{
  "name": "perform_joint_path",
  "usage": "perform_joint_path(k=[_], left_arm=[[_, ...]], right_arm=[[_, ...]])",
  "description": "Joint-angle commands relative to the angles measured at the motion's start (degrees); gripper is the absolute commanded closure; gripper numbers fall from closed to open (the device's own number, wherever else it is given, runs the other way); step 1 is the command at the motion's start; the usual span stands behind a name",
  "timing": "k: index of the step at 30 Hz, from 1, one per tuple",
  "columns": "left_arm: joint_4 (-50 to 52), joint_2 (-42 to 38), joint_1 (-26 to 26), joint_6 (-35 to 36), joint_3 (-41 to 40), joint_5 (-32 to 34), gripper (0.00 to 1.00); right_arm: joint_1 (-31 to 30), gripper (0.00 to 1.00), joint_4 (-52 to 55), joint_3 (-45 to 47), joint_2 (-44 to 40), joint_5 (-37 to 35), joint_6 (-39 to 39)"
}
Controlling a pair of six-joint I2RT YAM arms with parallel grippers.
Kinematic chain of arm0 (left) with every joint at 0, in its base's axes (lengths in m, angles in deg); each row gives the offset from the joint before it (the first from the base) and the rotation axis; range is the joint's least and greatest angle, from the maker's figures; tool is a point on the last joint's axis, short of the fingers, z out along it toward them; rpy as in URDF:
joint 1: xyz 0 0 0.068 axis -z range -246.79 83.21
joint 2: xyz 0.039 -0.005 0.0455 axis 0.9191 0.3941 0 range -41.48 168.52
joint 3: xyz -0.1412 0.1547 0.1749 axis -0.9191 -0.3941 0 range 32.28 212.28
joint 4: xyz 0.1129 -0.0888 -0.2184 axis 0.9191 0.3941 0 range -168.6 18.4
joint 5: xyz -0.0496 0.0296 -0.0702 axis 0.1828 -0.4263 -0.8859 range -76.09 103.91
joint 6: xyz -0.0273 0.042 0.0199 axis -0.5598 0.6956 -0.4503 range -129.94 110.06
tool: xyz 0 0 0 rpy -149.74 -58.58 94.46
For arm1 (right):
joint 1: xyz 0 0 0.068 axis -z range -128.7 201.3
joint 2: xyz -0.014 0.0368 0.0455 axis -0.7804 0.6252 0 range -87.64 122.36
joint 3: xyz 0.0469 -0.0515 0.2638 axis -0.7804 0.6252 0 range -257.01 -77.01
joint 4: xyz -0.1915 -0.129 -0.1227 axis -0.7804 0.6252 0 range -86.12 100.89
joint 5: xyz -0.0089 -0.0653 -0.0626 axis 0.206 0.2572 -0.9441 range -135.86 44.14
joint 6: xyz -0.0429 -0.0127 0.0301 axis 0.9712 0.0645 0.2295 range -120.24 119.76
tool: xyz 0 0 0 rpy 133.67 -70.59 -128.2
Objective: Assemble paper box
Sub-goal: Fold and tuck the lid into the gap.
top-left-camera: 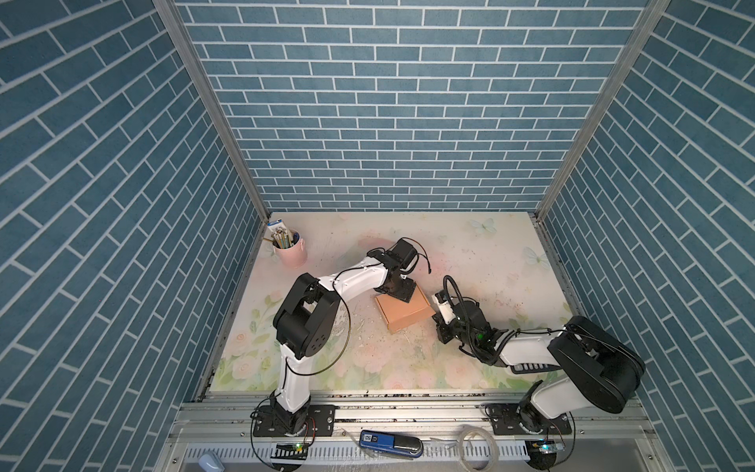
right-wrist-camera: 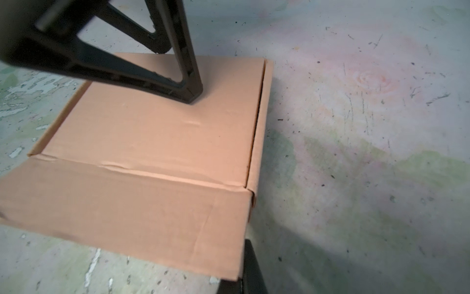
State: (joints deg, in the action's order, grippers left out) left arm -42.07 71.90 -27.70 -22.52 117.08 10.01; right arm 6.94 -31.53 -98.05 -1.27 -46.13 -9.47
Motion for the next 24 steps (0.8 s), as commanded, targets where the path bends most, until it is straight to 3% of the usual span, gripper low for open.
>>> perform_joint_path(k=[1,24], left_arm=[[0.82,2.1,0.9,-0.52,-1.16,-1.02,0.28],[0.64,2.14,1.6,-0.56,-2.09,-1.28,0.28]], right_arm=[[-0.33,0.98,-3.33,-1.03,1.93,0.72,-1.7],[-0.26,0.93,-23.79,-0.23,15.5,-2.88,-1.66]])
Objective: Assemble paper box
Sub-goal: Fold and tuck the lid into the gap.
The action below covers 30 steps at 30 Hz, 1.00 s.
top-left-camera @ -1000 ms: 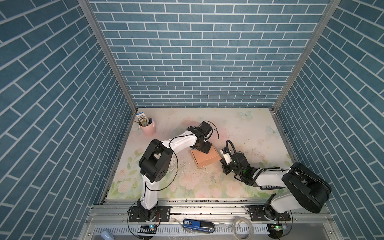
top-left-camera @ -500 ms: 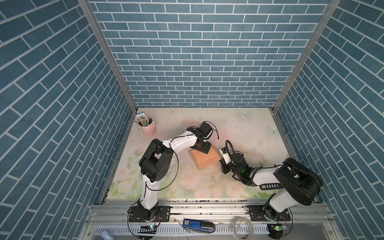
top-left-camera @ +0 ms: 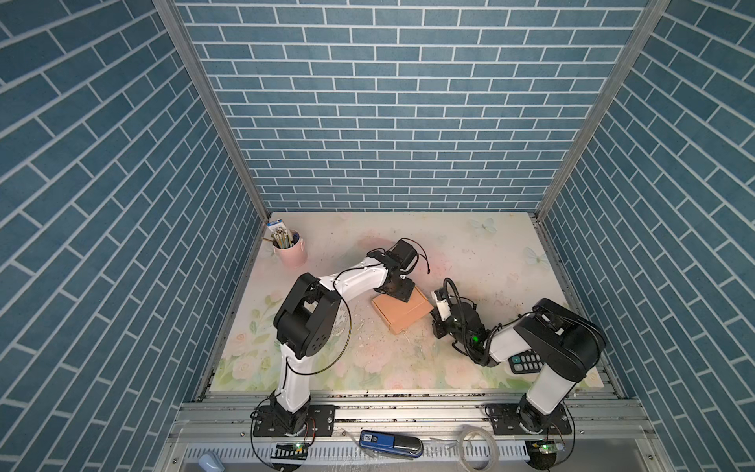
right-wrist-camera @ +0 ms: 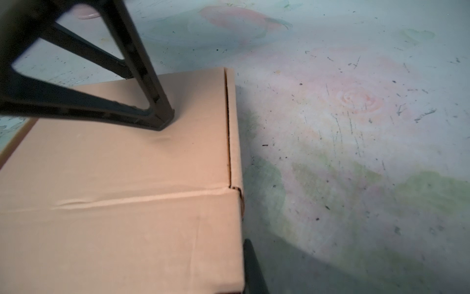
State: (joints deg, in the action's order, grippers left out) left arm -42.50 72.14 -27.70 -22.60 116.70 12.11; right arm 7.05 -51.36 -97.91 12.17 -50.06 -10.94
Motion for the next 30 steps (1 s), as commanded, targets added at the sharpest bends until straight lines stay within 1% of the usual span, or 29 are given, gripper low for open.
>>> perform_joint_path(k=[1,3,5,7,10,13,18,23,25,28,30], left_arm=[[1.11,1.8,1.6,-0.43,-1.77,-3.29,0.28],[1.17,1.91,1.6,-0.45,-1.81,-3.12,0.28],[1.15,1.85,1.6,-0.43,-2.0,-3.12,0.28],[1.03,1.86,1.6,-0.43,-2.13,-3.12,0.28],[0.84,1.86,1.6,-0.52,-2.35,-3.12,0.28],[0.81,1.95,1.6,-0.61,-2.46,-3.12,0.28],[0.73,1.87,1.6,-0.52,-2.52,-3.1,0.28],[0.66,2.12,1.6,-0.5,-2.48,-2.77,0.28],[0.82,2.38,1.6,-0.44,-2.25,-2.62,0.28],[0.84,2.69,1.6,-0.52,-1.92,-2.59,0.28],[0.98,2.81,1.6,-0.6,-1.77,-2.59,0.28]], right_arm=[[-0.43,0.92,-4.31,-0.42,2.59,1.04,-0.32],[-0.38,0.89,-4.05,-0.32,2.7,1.13,-0.59],[-0.44,0.83,-2.8,-0.1,1.88,1.19,-0.94],[-0.41,0.73,0.0,-0.01,0.38,1.83,-1.07],[-0.36,0.63,3.44,0.78,-2.54,2.29,-1.77],[-0.4,0.58,6.48,2.44,-6.54,2.27,-3.03],[-0.4,0.56,16.3,4.74,-16.88,2.73,-5.4],[-0.42,0.57,31.79,5.95,-31.97,3.27,-6.65],[-0.31,0.58,38.84,5.15,-37.17,2.75,-7.45],[0.6,0.58,42.92,4.46,-41.85,3.51,-9.46],[3.35,0.59,44.36,2.8,-41.92,6.35,-12.15]])
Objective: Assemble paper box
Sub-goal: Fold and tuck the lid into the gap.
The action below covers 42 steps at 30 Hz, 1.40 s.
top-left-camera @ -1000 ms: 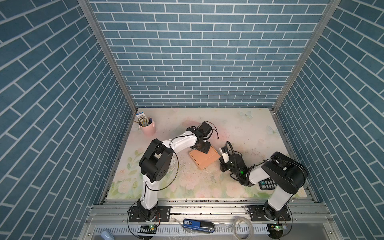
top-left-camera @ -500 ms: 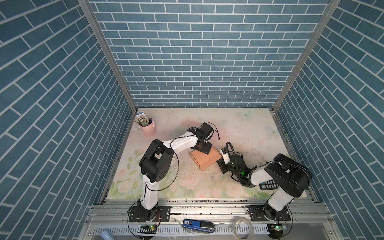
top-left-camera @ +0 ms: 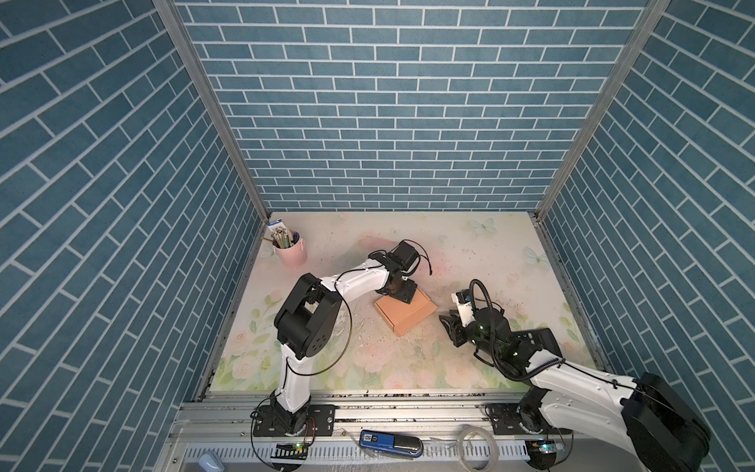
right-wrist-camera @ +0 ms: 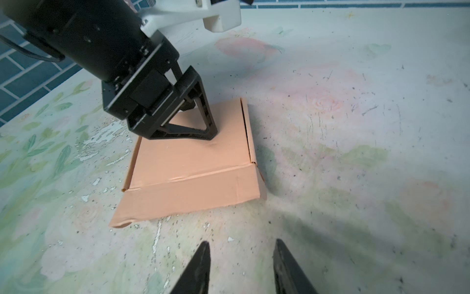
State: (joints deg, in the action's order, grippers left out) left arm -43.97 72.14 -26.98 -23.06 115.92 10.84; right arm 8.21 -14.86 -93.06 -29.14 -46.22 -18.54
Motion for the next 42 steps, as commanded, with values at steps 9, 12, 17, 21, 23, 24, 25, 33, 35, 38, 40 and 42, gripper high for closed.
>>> perform_joint_path(k=[9,12,17,21,23,24,25,33,35,38,40,42], left_arm=[[2.84,2.59,1.06,-0.25,-1.23,-1.06,0.28],[2.73,2.74,1.14,-0.24,-1.26,-1.14,0.28],[2.81,3.06,1.14,-0.08,-0.83,-1.15,0.28],[2.9,3.46,1.22,-0.06,-0.23,-1.3,0.29],[2.8,3.64,1.31,-0.06,0.03,-1.41,0.29],[2.77,3.71,1.43,-0.06,0.12,-1.41,0.28],[2.7,3.8,1.46,-0.06,0.21,-1.41,0.28],[2.63,5.31,2.18,0.12,2.1,-1.79,0.29],[2.71,5.79,2.29,0.19,2.81,-1.85,0.29],[2.76,6.55,2.37,0.21,3.97,-2.03,0.29],[2.97,7.24,2.38,0.25,5.03,-2.11,0.29],[3.18,7.95,2.37,0.29,6.1,-2.24,0.29]], right_arm=[[8.39,0.6,6.37,-12.08,11.74,16.7,-11.28],[8.54,0.6,5.61,-14.51,15.5,17.99,-11.7],[8.62,0.61,6.32,-16.88,19.92,17.7,-11.68],[8.79,0.62,6.5,-16.31,20.03,14.88,-10.99],[8.89,0.62,7.02,-16.48,20.29,14.17,-10.08],[8.97,0.62,7.18,-16.56,20.5,13.83,-9.58],[9.15,0.62,6.73,-16.29,20.7,13.68,-9.32],[10.9,0.64,2.95,-14.49,22.24,16.21,-9.72],[11.27,0.65,2.36,-14.29,22.7,16.85,-9.82],[11.62,0.67,1.56,-13.78,22.93,17.55,-10.0],[11.78,0.7,1.4,-13.57,22.72,17.74,-10.08],[11.86,0.71,1.32,-13.35,22.62,17.77,-10.07]])
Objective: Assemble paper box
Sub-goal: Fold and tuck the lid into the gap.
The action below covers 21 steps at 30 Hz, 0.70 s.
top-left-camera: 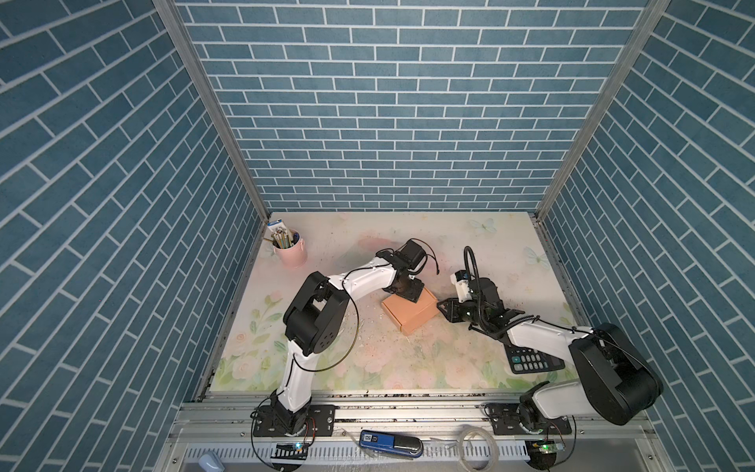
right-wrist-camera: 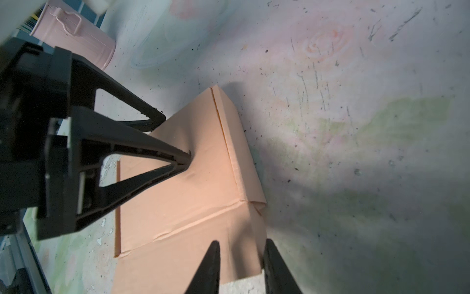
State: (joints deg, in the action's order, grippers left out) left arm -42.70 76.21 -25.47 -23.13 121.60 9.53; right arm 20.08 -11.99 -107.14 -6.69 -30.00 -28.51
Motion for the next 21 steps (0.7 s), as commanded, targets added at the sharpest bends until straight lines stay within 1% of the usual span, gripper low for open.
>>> perform_joint_path(k=[1,5,11,14,21], left_arm=[[1.98,4.2,0.87,0.34,0.83,-1.06,0.29],[2.31,5.07,0.87,0.53,2.6,-1.19,0.29],[2.66,5.24,0.87,1.06,3.28,-0.98,0.29],[2.34,4.96,0.87,0.89,2.81,-1.14,0.29],[2.08,4.66,0.91,0.97,2.09,-1.24,0.29]], right_arm=[[0.07,0.72,-1.35,0.86,0.18,1.42,-0.02],[0.28,0.73,-1.03,1.37,0.01,0.95,0.6],[0.48,0.73,2.27,0.71,-1.14,-2.49,3.86],[0.77,0.73,0.29,1.3,-0.7,-1.87,4.34],[1.25,0.73,-8.78,4.88,1.11,-0.69,4.23]])
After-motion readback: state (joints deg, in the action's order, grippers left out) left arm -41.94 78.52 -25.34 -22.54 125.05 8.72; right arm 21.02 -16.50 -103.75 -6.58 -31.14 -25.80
